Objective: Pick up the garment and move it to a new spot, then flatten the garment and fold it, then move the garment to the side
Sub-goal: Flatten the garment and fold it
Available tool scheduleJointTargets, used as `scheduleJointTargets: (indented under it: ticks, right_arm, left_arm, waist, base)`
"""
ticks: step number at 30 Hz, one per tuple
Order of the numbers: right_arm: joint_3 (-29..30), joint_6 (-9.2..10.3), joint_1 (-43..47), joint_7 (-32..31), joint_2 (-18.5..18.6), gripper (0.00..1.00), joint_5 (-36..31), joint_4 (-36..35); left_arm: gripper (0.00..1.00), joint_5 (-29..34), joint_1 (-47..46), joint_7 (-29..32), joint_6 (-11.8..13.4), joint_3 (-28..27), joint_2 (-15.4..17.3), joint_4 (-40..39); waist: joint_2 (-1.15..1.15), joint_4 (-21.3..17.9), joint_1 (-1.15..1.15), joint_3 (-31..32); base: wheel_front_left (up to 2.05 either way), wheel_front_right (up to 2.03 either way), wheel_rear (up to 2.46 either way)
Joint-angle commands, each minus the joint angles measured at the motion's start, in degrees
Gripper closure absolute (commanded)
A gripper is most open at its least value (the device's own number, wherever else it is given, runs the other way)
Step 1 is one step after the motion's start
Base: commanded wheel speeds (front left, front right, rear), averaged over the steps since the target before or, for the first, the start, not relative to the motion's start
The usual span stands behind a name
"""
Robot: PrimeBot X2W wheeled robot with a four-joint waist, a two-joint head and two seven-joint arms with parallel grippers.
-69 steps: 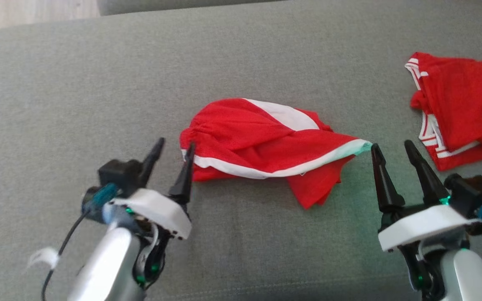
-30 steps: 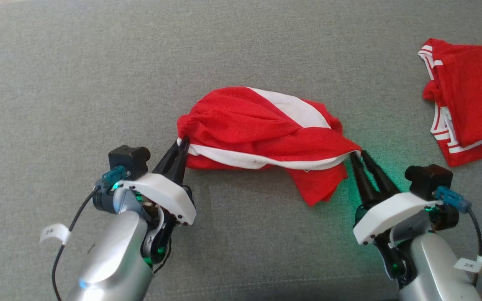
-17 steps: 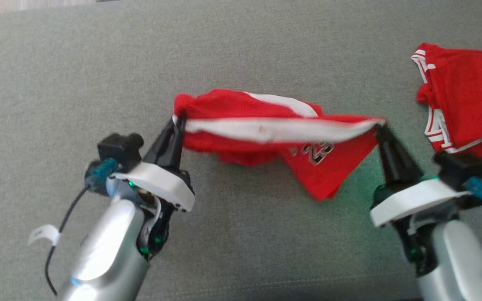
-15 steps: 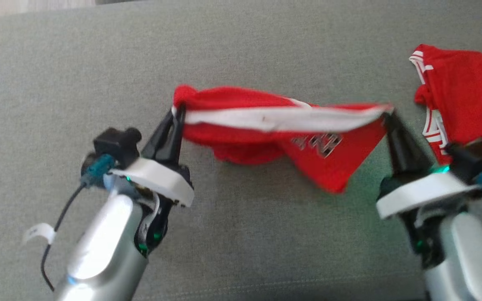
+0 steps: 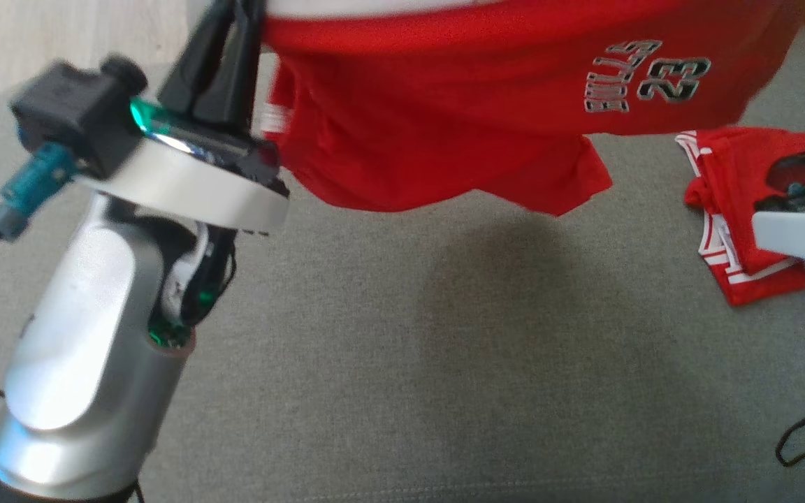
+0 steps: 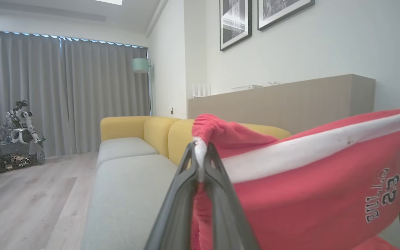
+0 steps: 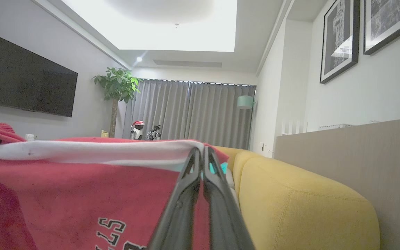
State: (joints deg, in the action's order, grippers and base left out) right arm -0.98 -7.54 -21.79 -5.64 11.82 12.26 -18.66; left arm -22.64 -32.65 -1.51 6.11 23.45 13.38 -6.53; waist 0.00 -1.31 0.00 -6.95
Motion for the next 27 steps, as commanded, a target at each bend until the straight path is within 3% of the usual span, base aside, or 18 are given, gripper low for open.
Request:
scheduleJointTargets:
  ticks: [1, 9, 14, 20, 27]
  right_arm:
    - [-0.4, 0.05, -2.2, -0.8, 0.7, 1.0, 0.0, -2.5]
    - [0.1, 0.05, -2.7, -3.3, 0.1, 1.0, 1.6, -2.6]
    - [-0.1, 0.05, -6.3, -3.9, -0.6, 1.0, 3.6, 2.3]
    - [-2.5, 0.05, -18.0, -1.8, -2.6, 1.0, 5.7, 14.3]
    - [-5.5, 0.05, -37.5, 4.3, -4.1, 1.0, 7.3, 34.8]
  left_arm:
    - [1.0, 0.3, -3.5, 0.8, 0.4, -2.8, 2.1, -2.7]
    - [1.0, -0.4, -3.8, 2.7, 1.3, -3.4, 2.6, -4.1]
    - [1.0, -1.4, -6.0, 0.6, 0.7, -4.1, 1.9, -0.9]
    - [1.0, -3.1, -14.1, -3.2, -2.4, -5.0, 0.2, 9.3]
    - [1.0, -3.7, -29.2, -9.6, -6.1, -5.8, -3.0, 27.0]
  waist:
    - [0.0, 0.3, 0.0, 0.7]
    - [0.0, 0.6, 0.0, 1.2]
    - [0.0, 0.5, 0.0, -1.4]
    - [0.0, -0.1, 0.0, -5.0]
    - [0.0, 0.2, 0.0, -8.1]
  base:
    - [0.0, 0.0, 0.0]
    - [0.0, 0.0, 0.0]
    - [0.0, 0.0, 0.0]
    - [0.0, 0.0, 0.0]
    - [0.0, 0.0, 0.0]
